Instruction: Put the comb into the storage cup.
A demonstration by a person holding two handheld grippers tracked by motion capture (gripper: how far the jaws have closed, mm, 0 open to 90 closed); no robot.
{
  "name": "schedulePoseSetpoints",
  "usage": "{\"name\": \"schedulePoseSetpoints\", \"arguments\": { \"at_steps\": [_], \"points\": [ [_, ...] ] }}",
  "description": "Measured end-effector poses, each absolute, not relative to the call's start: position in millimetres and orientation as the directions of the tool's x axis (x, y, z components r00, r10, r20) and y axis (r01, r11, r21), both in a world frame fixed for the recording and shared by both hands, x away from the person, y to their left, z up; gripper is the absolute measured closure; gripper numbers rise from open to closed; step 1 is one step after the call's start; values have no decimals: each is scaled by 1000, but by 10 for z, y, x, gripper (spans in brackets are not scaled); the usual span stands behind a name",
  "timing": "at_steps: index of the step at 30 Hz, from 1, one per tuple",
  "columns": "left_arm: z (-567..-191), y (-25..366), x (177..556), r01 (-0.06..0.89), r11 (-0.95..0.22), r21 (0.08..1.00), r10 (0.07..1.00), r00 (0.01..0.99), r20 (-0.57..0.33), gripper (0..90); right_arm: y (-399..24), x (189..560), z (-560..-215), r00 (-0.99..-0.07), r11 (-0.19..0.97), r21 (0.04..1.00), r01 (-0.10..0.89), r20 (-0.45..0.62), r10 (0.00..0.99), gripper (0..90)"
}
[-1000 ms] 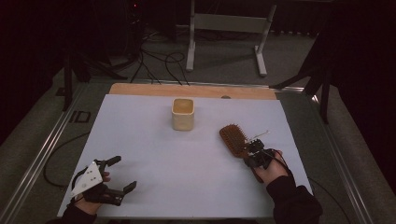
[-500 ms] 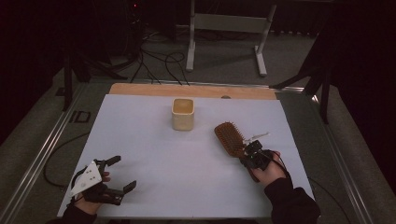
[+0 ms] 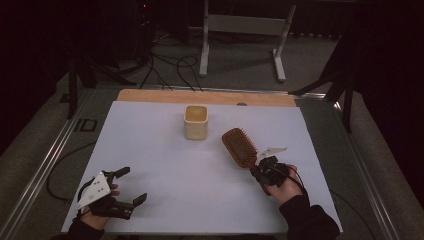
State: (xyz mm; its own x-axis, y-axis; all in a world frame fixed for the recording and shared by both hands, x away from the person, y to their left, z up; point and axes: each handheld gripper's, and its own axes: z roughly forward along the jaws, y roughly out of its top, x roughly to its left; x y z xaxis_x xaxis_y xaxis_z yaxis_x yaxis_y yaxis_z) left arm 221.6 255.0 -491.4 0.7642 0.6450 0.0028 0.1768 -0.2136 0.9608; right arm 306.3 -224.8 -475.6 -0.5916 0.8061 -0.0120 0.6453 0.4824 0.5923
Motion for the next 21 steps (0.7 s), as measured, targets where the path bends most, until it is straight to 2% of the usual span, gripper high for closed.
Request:
{"name": "schedulePoseSetpoints", "arguments": {
  "at_steps": [8, 21],
  "points": [
    [-4908, 2548, 2226, 187, -203, 961, 647, 762, -11, 1, -2181, 2956, -4733, -629, 494, 635, 594, -15, 777, 732],
    [-4884, 2461, 2248, 213, -203, 956, 641, 767, -35, 1, -2122, 2848, -4697, -667, 442, 747, 496, 3, 745, 733]
  ]
}}
